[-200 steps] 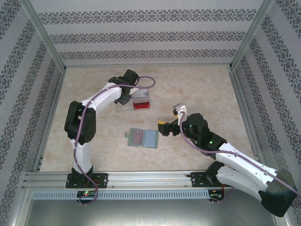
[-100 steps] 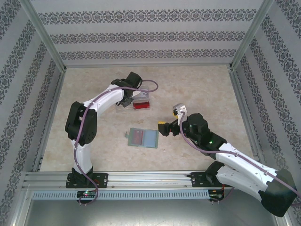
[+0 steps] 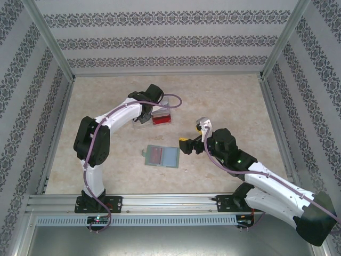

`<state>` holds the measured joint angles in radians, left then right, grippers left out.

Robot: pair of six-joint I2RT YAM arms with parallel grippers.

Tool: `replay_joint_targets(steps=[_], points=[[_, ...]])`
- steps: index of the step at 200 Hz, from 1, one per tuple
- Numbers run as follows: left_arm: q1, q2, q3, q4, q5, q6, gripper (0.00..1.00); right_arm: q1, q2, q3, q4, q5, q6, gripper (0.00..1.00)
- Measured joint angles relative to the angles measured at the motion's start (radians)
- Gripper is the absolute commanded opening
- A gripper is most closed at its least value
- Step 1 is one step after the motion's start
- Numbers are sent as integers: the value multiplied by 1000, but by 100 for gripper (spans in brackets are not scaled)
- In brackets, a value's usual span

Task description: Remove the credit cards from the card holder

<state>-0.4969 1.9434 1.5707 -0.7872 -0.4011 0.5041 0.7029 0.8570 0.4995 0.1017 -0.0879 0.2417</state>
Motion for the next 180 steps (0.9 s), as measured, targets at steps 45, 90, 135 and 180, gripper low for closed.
replay_joint_targets(steps=[45,90,135,180], points=[[-2,-6,-5,0,0,17,11,0,0,0,0,0,0,98],[-6,-22,-7,0,1,21,11,0,0,0,0,0,0,98],[-19,-69,-7,0,4,34,11,0,0,0,0,-4,1,98],[-20,-71,-15,0,7,39,7,0,0,0,0,-6,11,98]])
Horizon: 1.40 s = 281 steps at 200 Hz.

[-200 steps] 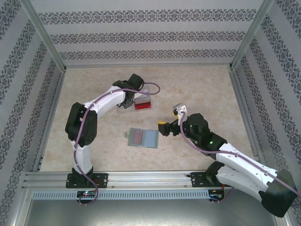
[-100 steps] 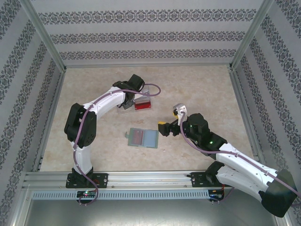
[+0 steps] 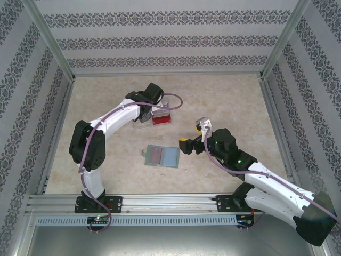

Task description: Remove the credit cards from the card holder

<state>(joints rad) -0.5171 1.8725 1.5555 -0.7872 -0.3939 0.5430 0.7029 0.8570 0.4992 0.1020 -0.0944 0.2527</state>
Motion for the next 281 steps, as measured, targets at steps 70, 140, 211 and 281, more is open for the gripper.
replay_joint_targets(steps=[70,140,211,281], points=[[0,-6,-25,25,2,5,0,0,0,0,0,0,4,98],[2,-200,-199,84,174,100,0,0,-4,0,0,0,5,98],[71,-228,-191,107,333,207,0,0,-9,-4,0,0,4,98],[113,-201,-186,198,361,288,0,0,-13,-7,0,0,4,98]])
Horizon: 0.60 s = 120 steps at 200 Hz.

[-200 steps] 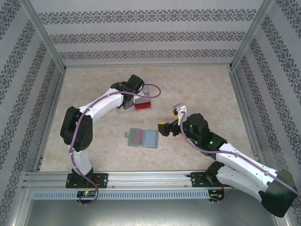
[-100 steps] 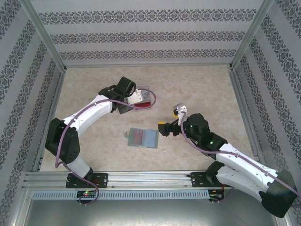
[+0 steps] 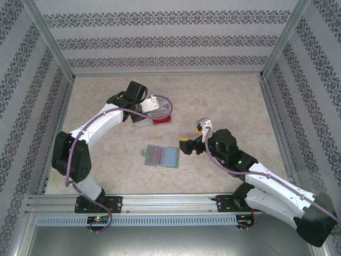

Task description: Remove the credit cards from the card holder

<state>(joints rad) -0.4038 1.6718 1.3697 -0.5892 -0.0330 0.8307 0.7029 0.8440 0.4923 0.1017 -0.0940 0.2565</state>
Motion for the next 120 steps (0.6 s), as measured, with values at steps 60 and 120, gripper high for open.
replay_joint_targets(steps=[60,120], points=[[34,26,-5,40,6,34,0,0,0,0,0,0,0,98],[39,69,-5,51,7,52,0,0,3,0,0,1,0,98]])
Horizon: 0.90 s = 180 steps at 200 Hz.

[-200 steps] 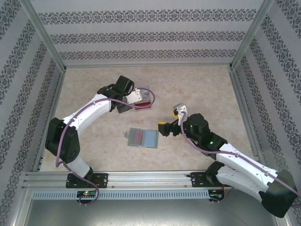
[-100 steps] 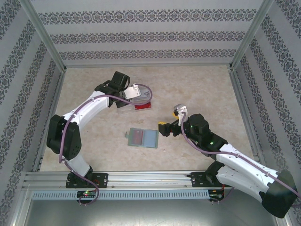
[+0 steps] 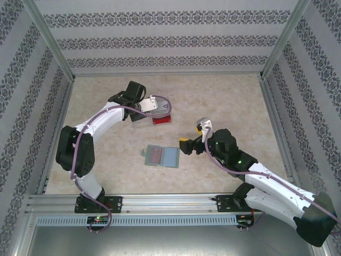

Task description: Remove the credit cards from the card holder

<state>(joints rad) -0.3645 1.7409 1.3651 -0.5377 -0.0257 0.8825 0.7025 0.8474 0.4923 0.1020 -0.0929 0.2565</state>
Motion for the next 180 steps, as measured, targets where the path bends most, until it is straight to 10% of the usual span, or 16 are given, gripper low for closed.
replay_joint_targets(steps=[180], points=[[20,39,0,16,-25,53,7,0,18,0,0,0,0,98]])
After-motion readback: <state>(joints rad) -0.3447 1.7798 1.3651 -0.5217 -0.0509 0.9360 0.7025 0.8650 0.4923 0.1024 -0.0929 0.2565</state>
